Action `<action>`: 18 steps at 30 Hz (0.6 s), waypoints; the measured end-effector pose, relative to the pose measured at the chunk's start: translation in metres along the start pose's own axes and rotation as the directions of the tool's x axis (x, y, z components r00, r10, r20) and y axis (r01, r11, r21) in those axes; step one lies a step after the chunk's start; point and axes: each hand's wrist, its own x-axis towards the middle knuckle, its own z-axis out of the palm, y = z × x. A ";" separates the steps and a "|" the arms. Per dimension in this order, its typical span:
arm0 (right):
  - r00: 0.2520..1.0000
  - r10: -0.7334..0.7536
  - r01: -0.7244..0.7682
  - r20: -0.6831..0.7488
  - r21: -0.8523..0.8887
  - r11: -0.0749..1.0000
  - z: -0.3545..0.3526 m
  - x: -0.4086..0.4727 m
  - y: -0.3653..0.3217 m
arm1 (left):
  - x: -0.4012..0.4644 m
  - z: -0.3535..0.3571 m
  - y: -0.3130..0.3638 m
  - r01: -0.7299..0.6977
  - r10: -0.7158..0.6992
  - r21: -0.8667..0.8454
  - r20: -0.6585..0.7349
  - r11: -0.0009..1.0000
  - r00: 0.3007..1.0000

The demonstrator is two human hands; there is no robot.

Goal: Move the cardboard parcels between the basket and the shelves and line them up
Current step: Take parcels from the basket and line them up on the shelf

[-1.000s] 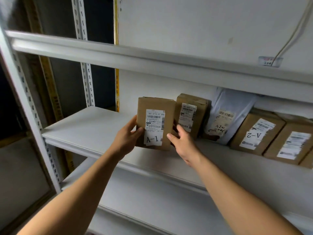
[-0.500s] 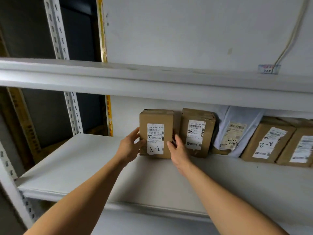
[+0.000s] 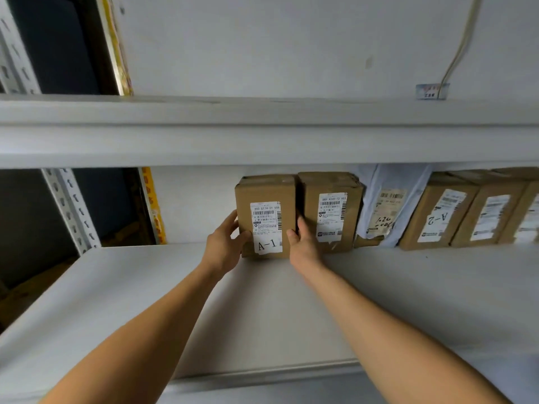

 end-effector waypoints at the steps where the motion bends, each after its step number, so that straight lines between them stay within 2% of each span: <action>1: 1.000 0.006 -0.006 -0.002 -0.011 1.000 0.001 0.003 0.000 | 0.002 0.001 -0.001 -0.003 0.003 0.001 0.003 1.000 1.000; 12: 0.999 0.007 -0.009 -0.037 -0.046 0.999 0.008 0.005 0.008 | 0.010 0.005 -0.016 0.023 -0.024 -0.080 -0.010 0.996 1.000; 18: 1.000 -0.024 0.024 -0.006 -0.080 0.997 0.004 0.004 0.005 | 0.003 0.003 -0.007 0.047 -0.047 -0.013 0.003 0.999 0.999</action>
